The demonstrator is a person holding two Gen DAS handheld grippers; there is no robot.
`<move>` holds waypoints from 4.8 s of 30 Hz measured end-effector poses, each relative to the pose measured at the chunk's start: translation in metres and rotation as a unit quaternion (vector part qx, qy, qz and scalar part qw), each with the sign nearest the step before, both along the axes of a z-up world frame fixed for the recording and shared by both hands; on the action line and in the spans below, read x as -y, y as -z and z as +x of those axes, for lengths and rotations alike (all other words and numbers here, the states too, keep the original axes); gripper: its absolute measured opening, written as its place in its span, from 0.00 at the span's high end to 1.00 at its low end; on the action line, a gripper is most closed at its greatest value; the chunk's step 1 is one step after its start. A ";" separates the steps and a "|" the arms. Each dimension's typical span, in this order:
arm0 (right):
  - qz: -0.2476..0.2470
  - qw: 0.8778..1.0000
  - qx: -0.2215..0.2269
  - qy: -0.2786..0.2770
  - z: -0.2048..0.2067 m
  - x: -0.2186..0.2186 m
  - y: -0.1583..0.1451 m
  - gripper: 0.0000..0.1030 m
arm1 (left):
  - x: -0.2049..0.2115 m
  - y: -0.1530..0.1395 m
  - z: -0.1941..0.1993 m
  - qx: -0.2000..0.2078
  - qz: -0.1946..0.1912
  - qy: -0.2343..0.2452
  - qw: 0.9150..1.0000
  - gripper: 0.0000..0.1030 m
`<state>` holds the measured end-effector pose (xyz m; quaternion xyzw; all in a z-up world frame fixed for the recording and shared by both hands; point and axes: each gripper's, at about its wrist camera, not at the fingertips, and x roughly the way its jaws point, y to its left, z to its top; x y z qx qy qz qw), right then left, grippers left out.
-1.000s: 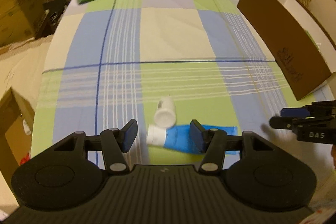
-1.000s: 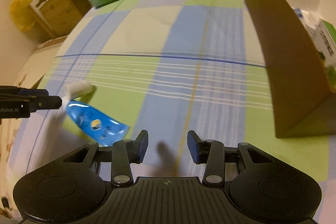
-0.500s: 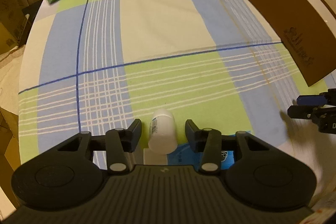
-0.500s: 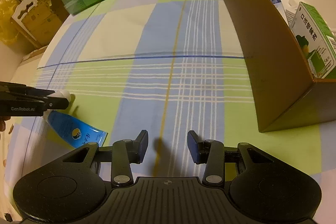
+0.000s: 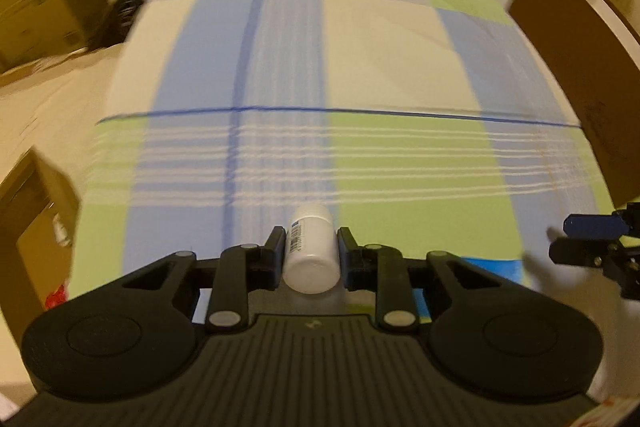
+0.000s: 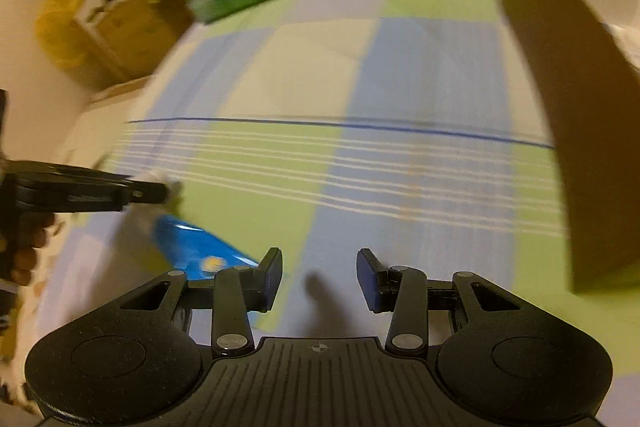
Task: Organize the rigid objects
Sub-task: 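Grasp the blue tube with the right tool while the left tool holds the pill bottle, then carry the pill bottle and blue tube over the brown box with both tools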
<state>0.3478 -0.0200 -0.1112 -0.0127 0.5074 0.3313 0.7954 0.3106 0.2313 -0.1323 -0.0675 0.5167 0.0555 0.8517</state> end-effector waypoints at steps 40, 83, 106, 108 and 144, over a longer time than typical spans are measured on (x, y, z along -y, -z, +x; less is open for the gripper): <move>-0.074 0.955 0.130 -0.257 -0.035 -0.117 0.040 0.65 | -0.006 0.009 -0.073 0.037 0.004 -0.096 0.995 0.78; -0.050 0.993 0.104 0.015 -0.058 0.062 -0.015 0.67 | 0.144 -0.027 -0.050 0.062 -0.026 0.115 0.991 0.78; 0.068 0.975 0.182 0.105 -0.011 0.181 -0.144 0.67 | 0.265 -0.148 0.030 0.186 -0.056 0.180 0.964 0.78; 0.069 0.973 0.189 0.111 0.001 0.193 -0.150 0.67 | 0.278 -0.153 0.045 0.193 -0.057 0.184 0.962 0.78; -0.033 0.977 0.202 0.066 0.263 0.237 -0.092 0.67 | 0.369 -0.085 0.282 0.134 0.001 0.163 0.977 0.78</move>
